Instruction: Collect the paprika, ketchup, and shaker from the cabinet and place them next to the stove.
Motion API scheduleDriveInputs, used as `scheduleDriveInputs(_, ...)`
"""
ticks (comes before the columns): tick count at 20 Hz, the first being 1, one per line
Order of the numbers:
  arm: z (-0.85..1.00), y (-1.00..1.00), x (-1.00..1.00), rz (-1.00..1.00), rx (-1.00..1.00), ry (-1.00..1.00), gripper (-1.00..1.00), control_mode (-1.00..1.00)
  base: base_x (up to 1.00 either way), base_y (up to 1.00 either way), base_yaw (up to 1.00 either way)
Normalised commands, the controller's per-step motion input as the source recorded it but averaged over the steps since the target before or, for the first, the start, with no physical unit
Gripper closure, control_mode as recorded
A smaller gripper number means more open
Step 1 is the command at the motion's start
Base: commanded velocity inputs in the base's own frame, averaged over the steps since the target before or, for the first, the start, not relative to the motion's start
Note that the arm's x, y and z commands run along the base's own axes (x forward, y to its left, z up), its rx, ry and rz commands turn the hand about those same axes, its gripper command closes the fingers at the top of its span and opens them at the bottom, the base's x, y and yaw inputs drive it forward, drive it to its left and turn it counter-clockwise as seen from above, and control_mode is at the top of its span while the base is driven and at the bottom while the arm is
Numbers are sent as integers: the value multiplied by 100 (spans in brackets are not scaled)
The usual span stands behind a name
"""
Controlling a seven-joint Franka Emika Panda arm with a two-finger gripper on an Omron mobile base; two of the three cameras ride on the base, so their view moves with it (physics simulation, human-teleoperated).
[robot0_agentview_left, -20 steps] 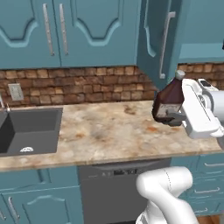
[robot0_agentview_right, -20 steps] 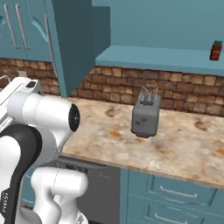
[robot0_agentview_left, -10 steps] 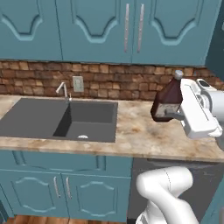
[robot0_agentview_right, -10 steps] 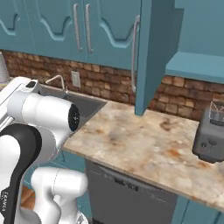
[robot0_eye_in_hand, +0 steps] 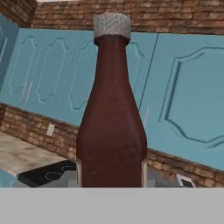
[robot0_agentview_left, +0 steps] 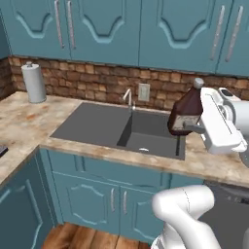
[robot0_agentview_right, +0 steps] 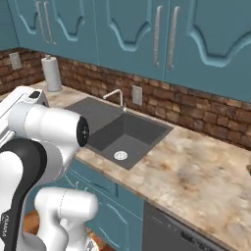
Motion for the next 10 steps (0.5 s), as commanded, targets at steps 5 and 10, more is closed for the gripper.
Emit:
scheduleDriveInputs(5, 0, 0, 0, 0, 0, 0, 100, 100, 1, 67, 40)
scheduleDriveInputs(10, 0, 0, 0, 0, 0, 0, 100, 100, 3, 55, 46)
